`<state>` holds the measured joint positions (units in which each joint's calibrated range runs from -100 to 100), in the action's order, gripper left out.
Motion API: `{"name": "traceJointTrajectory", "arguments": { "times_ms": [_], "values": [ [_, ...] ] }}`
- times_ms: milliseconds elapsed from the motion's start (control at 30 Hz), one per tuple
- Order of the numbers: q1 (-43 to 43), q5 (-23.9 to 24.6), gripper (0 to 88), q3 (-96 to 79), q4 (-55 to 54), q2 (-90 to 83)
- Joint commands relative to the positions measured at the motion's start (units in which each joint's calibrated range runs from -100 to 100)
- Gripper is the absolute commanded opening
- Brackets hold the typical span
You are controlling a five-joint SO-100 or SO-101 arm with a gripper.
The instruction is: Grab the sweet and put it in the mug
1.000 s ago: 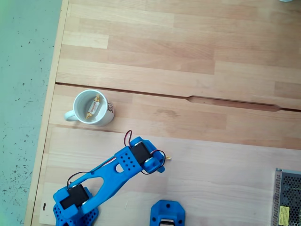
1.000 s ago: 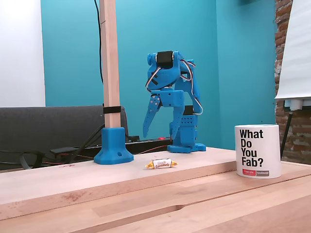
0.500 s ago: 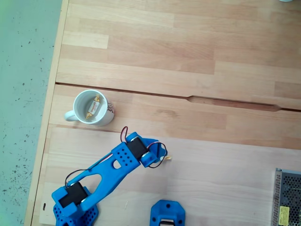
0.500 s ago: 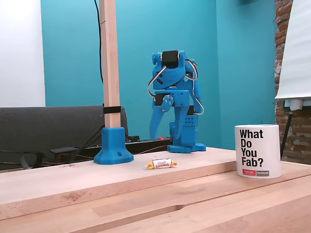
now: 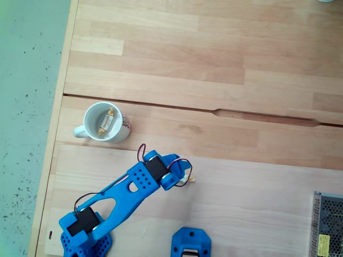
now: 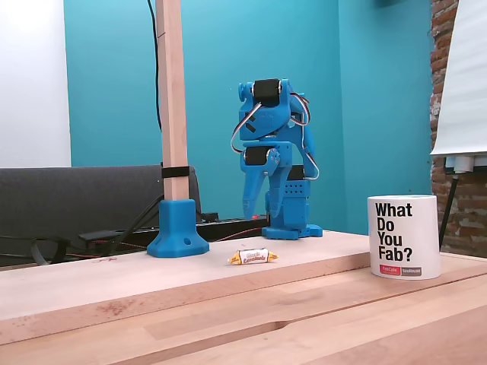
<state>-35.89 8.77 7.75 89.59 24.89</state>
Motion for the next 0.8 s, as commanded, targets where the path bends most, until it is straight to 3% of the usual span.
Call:
{"name": "traceJointTrajectory", "arguments": {
  "times_ms": [0,433,767],
  "values": [
    [0.16,-2.44,31.4,0.1,-0.39,-0.45],
    [0.09,-14.95,32.4,1.43,-0.55,5.23],
    [0.09,-17.92,31.4,2.24,-5.39,6.61]
  ]
}}
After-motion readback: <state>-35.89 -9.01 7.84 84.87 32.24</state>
